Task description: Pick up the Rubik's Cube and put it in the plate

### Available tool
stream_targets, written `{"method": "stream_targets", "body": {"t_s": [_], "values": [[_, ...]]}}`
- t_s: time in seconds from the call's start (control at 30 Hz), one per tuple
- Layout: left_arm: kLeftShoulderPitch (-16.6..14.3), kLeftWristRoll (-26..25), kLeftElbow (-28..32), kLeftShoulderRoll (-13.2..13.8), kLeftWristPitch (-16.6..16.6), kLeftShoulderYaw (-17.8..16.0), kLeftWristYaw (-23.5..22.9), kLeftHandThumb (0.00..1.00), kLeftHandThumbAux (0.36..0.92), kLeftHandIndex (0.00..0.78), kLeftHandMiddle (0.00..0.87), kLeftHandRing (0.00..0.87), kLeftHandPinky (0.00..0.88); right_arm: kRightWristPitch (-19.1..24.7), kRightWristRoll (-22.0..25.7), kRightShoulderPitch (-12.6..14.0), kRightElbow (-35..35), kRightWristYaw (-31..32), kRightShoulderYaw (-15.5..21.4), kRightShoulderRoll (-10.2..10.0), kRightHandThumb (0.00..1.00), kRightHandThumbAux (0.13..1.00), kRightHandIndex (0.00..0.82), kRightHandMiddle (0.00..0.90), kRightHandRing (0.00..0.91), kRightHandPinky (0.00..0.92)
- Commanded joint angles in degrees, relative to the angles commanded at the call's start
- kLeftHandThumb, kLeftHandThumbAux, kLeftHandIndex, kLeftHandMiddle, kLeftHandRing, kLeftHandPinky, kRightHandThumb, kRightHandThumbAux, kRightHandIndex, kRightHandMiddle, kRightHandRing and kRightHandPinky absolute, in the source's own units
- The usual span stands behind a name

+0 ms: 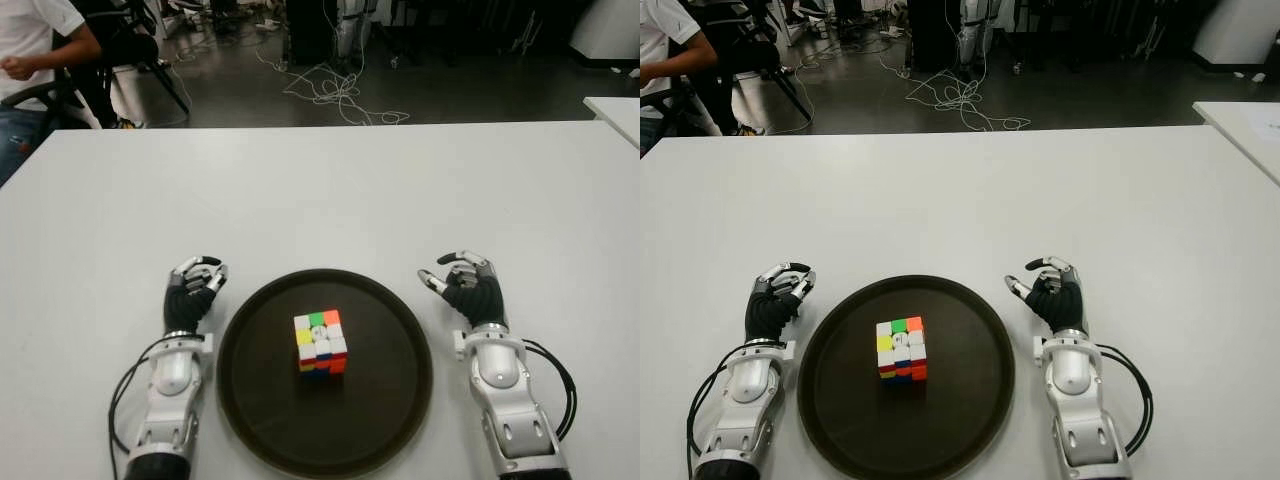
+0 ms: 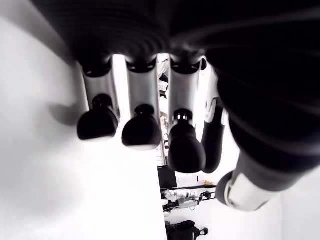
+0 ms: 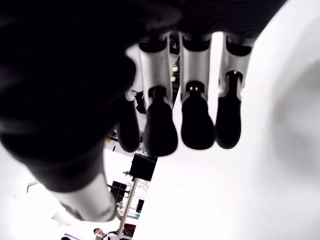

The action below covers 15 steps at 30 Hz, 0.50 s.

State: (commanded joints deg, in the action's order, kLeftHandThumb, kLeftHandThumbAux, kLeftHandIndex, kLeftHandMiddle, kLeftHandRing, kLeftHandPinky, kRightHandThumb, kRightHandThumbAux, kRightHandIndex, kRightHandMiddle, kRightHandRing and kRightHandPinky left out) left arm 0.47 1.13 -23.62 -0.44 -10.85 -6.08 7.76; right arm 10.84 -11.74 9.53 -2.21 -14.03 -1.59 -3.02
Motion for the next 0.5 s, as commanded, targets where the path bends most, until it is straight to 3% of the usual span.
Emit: {"method": "stream_targets", "body": {"t_s": [0.27, 0.5], "values": [[-0.33, -0.20, -0.83, 0.25, -0.88, -0.07, -0.11, 0.705, 0.707, 0.443, 0.810, 0.827, 0.802, -3.29, 1.66, 0.02, 1.47, -1.66, 1.01, -1.14, 0.302, 0.828, 0.682, 0.803, 0.830, 0.835], [-0.29, -1.12, -0.49, -0.07, -0.53, -0.37, -0.38, 0.705, 0.707, 0.444, 0.814, 0.832, 0.818, -9.39, 4.18, -0.09, 3.65, -2.47, 2.66, -1.98, 0.312, 0.832, 0.675, 0.788, 0.811, 0.818]]}}
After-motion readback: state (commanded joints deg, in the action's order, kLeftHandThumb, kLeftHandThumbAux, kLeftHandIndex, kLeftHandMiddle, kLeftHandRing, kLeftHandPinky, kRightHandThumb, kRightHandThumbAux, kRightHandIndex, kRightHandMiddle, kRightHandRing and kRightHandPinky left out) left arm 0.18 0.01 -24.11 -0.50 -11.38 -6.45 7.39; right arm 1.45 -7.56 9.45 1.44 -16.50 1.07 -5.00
